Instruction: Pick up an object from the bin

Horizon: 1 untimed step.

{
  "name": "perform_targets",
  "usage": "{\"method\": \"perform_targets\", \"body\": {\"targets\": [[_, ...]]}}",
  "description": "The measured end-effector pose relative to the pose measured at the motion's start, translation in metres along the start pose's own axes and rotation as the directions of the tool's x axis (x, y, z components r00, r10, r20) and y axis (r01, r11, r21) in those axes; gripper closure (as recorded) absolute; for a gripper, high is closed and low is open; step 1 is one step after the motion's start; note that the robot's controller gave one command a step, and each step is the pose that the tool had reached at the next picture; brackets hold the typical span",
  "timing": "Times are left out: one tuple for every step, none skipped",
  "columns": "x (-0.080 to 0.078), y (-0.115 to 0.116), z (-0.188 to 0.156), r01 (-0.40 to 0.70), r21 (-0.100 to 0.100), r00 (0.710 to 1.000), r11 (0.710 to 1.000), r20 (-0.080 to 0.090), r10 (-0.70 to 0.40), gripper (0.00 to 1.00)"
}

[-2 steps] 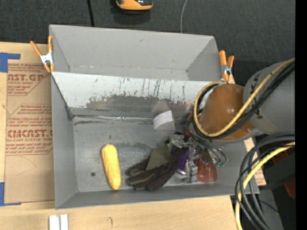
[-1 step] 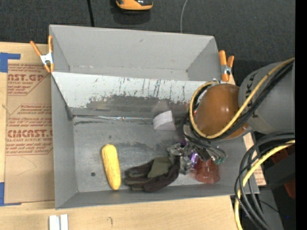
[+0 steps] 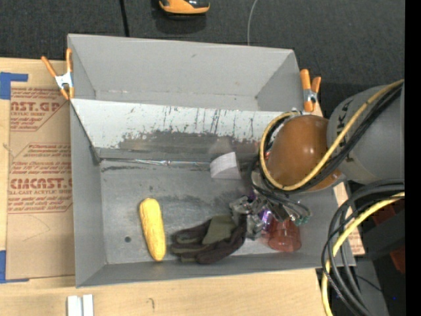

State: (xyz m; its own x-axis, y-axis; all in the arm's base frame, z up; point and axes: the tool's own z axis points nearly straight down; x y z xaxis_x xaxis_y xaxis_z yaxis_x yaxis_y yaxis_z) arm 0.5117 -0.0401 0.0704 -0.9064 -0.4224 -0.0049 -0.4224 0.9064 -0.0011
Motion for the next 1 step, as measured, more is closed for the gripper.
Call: {"method": "perform_targets", "body": {"targets": [[-0.0123,-0.012,-0.1231,-0.002,-0.002,1.0,1.0,-0.003,0.002,1.0]]}}
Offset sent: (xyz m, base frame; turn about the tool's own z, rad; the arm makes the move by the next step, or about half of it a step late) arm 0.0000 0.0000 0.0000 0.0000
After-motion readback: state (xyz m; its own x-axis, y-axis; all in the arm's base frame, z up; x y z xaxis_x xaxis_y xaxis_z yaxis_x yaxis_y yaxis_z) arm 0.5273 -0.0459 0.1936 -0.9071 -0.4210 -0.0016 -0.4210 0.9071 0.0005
